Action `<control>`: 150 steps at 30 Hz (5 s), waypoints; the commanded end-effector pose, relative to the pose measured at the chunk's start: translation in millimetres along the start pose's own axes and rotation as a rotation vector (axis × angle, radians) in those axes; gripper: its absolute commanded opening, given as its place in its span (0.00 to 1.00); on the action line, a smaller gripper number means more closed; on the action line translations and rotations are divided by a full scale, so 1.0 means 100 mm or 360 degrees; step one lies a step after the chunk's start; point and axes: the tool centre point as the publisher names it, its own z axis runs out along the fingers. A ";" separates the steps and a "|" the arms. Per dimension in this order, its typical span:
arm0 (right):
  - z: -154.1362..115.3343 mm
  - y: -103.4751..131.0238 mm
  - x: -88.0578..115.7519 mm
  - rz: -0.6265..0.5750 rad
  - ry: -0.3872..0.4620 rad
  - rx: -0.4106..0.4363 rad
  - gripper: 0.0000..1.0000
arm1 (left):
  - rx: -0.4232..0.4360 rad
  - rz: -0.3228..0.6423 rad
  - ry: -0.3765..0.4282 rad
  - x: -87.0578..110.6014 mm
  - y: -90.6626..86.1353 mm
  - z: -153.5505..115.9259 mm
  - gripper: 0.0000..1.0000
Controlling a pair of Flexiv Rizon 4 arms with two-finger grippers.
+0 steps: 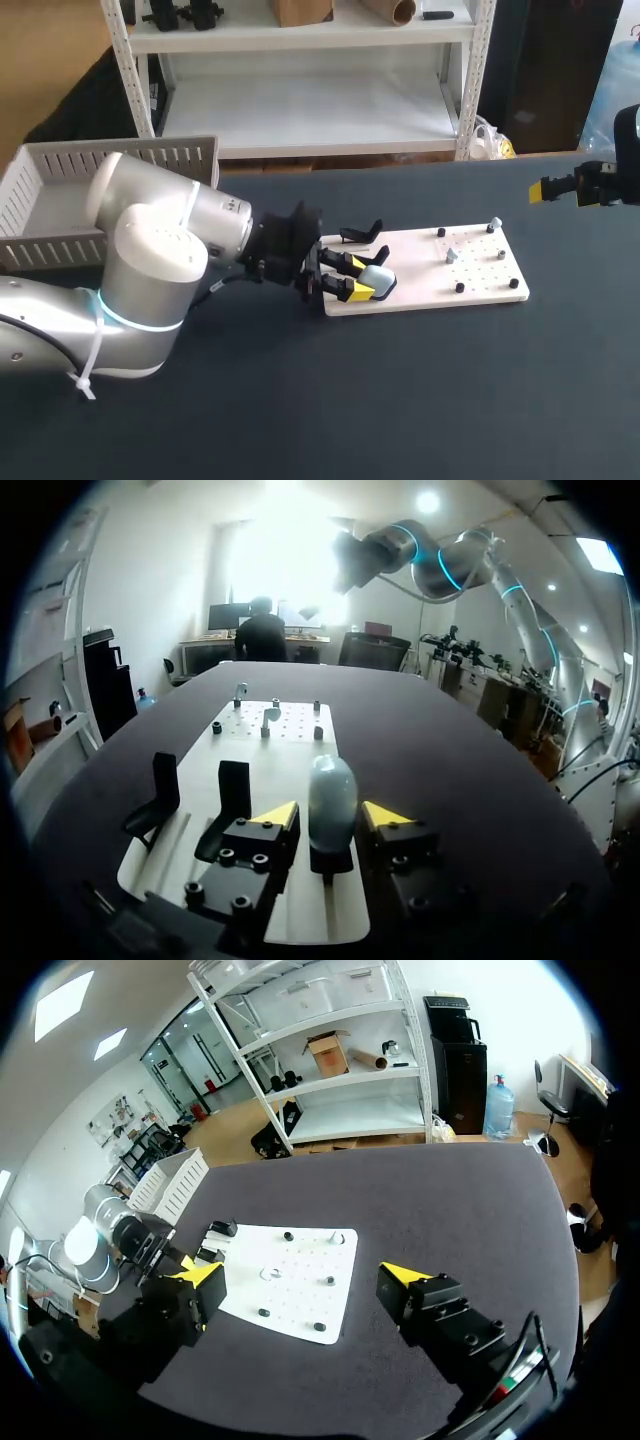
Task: Pick up each earbud case from the left stands, insert the matching earbuds, close the lid, and place the case in the box.
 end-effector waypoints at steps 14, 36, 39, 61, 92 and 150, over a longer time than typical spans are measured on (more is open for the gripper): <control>0.01 -0.02 0.00 -0.0002 0.0001 -0.0008 1.00 | -0.0064 0.0033 -0.0050 -0.05 -0.06 -0.15 0.00; 0.01 -0.02 0.00 -0.0002 0.0001 -0.0008 1.00 | -0.0068 0.0259 -0.0376 -0.82 -0.18 -0.53 0.00; 0.01 -0.02 0.00 -0.0002 0.0001 -0.0008 1.00 | -0.0068 0.0259 -0.0376 -0.82 -0.18 -0.53 0.00; 0.01 -0.02 0.00 -0.0002 0.0001 -0.0008 1.00 | -0.0068 0.0259 -0.0376 -0.82 -0.18 -0.53 0.00; -0.23 1.07 0.49 -0.0426 0.0205 -0.0094 1.00 | -0.0039 0.0287 -0.0664 -0.96 -0.29 -0.42 0.00; 0.68 2.01 0.56 -0.0549 0.0417 -0.0153 1.00 | 0.0005 0.0290 -0.0672 -0.92 -0.25 -0.40 0.00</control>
